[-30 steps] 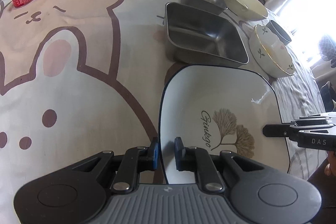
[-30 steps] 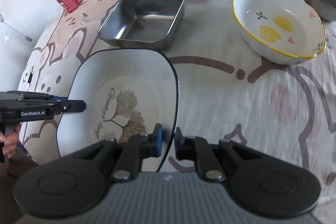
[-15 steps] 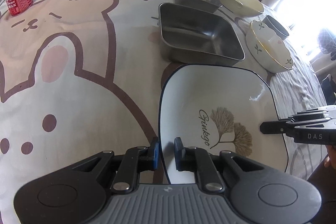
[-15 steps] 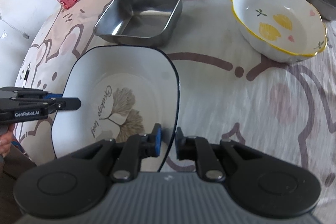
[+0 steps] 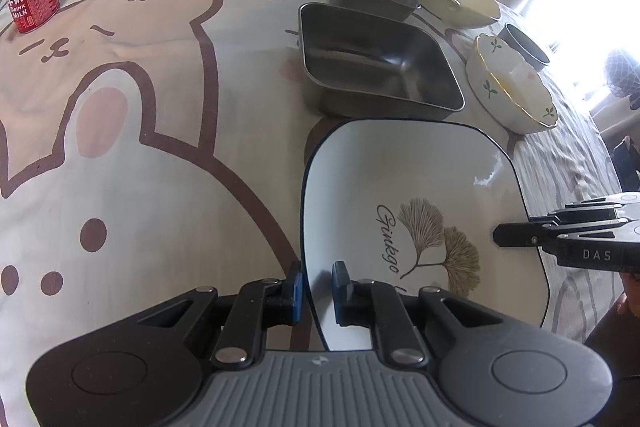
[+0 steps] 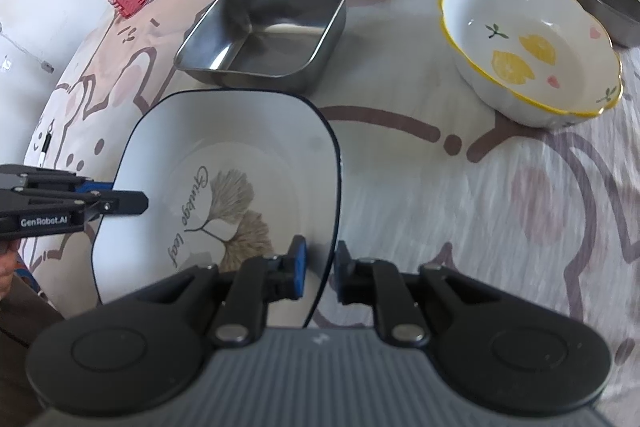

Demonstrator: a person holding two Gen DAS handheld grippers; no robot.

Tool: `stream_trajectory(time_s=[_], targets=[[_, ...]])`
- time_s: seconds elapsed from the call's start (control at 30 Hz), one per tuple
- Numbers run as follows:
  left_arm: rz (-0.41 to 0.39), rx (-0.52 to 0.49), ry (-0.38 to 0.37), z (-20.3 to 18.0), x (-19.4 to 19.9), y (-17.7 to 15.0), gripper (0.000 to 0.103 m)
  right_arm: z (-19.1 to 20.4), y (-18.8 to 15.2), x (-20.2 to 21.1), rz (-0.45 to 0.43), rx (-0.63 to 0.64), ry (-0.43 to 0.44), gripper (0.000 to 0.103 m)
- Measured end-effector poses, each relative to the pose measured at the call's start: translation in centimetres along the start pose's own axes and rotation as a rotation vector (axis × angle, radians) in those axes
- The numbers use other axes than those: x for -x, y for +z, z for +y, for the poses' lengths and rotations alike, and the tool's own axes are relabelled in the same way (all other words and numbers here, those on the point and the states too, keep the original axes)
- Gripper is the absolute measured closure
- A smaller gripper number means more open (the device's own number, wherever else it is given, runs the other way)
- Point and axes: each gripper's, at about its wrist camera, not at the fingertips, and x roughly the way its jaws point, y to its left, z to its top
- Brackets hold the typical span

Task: Organize plates and bowls
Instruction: 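Lower the white plate onto the tablecloth and open both grippers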

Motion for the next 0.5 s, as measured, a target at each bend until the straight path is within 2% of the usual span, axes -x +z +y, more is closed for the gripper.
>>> stream_trajectory(time_s=[0.27,0.5], targets=[[0.007,-0.005,0.003,0.02,-0.12,-0.03,0.083,-0.22,-0.12,-0.02,-0.009,-0.015,0.007,0.085],[0.024,-0.01,0.022,-0.1,-0.25,-0.25,0.068,-0.72,-0.56,0.23,-0.023,-0.057,0.025,0.084]])
